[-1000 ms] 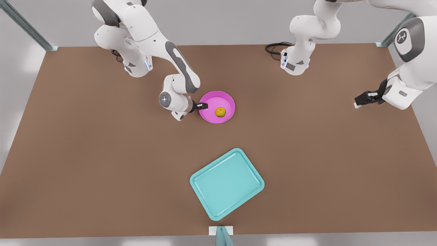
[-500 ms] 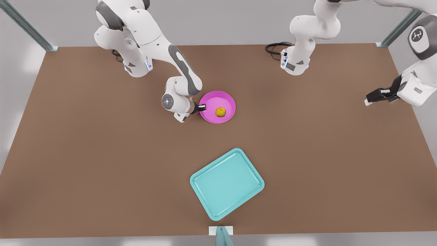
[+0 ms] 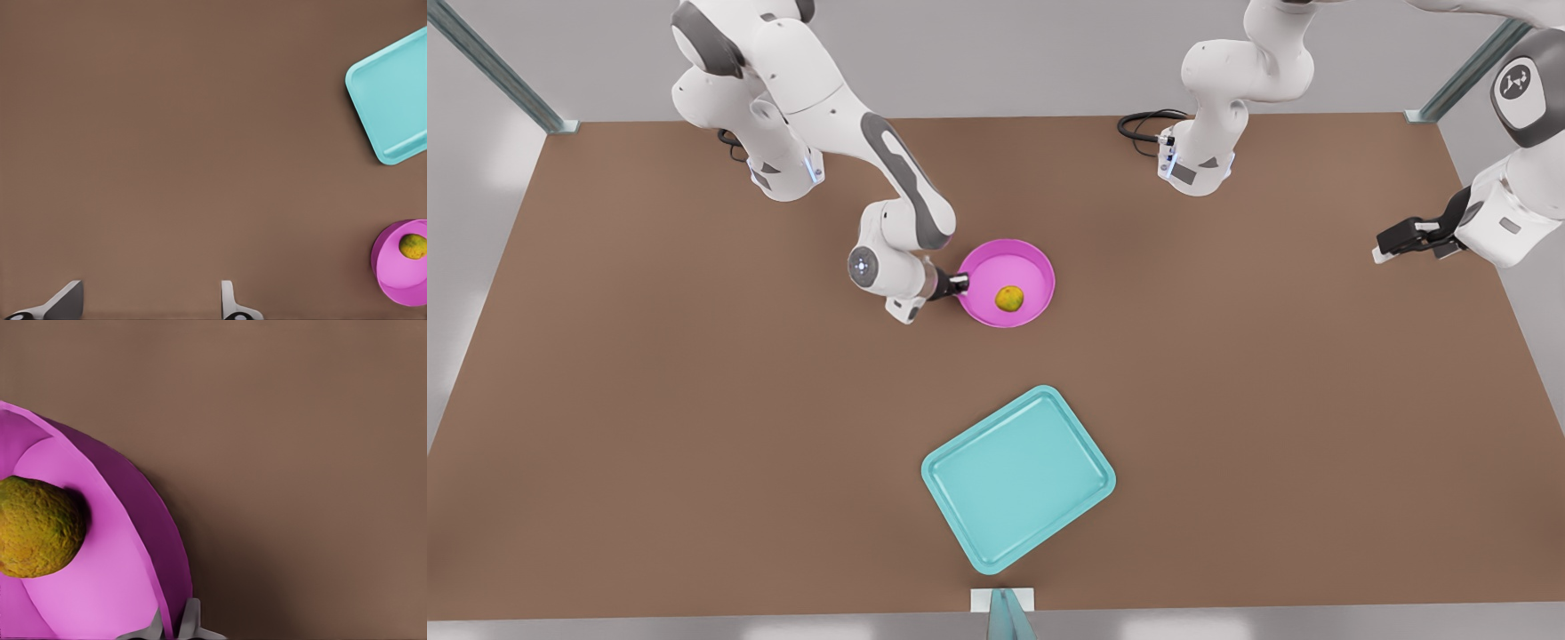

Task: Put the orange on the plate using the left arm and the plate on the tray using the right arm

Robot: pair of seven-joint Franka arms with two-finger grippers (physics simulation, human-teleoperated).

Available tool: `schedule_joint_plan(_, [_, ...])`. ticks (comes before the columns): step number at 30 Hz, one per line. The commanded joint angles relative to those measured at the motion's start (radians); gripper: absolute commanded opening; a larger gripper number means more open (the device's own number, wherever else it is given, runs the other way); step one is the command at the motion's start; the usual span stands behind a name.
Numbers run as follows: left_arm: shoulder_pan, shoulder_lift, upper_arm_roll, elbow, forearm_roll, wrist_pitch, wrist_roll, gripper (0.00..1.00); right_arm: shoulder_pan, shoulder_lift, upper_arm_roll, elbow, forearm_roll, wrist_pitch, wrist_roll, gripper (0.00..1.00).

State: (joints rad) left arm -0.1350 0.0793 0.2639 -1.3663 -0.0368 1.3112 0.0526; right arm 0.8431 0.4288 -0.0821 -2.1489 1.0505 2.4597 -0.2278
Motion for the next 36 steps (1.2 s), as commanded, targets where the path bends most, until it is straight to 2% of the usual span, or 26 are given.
schedule_joint_plan(1, [0.0,-0.001,0.001,0.0,0.0,-0.013,0.036,1.0,-0.016,-0.002,-0.001,0.021,-0.001,-0.031,-0.016,0.21])
schedule_joint_plan(9, [-0.002,-0.004,0.002,0.001,0.0,-0.03,0.035,1.0,-0.236,0.047,-0.007,0.248,-0.001,-0.188,-0.008,0.21])
schedule_joint_plan(15, [-0.002,-0.004,0.001,0.001,0.0,-0.03,0.036,1.0,-0.294,0.284,-0.013,0.629,-0.001,-0.226,0.033,0.21])
schedule_joint_plan(19, [-0.002,-0.004,0.001,0.001,0.0,-0.03,0.036,1.0,-0.294,0.502,-0.013,0.96,-0.01,-0.226,0.22,0.21])
schedule_joint_plan(23, [-0.002,-0.004,0.001,0.001,0.0,-0.03,0.035,1.0,-0.306,0.662,-0.013,1.192,-0.009,-0.212,0.346,0.21])
schedule_joint_plan(26, [-0.002,-0.004,0.001,0.001,0.0,-0.03,0.035,1.0,-0.325,0.737,-0.016,1.267,-0.009,-0.202,0.335,0.21])
schedule_joint_plan(28, [-0.002,-0.004,0.001,0.001,0.0,-0.03,0.035,1.0,-0.326,0.74,-0.048,1.267,-0.01,-0.196,0.329,0.21])
schedule_joint_plan(32, [-0.002,-0.004,0.001,0.001,0.0,-0.03,0.035,1.0,-0.331,0.76,-0.05,1.284,-0.01,-0.194,0.32,0.21])
schedule_joint_plan(33, [-0.002,-0.004,0.001,0.001,0.0,-0.03,0.036,1.0,-0.329,0.762,-0.048,1.282,-0.01,-0.192,0.329,0.82])
schedule_joint_plan(34, [-0.002,-0.004,0.001,0.001,0.0,-0.032,0.035,1.0,-0.328,0.759,-0.047,1.276,-0.01,-0.174,0.329,1.0])
schedule_joint_plan(36, [-0.002,-0.004,0.001,0.001,0.0,-0.032,0.035,1.0,-0.323,0.752,-0.045,1.273,-0.009,-0.182,0.332,1.0])
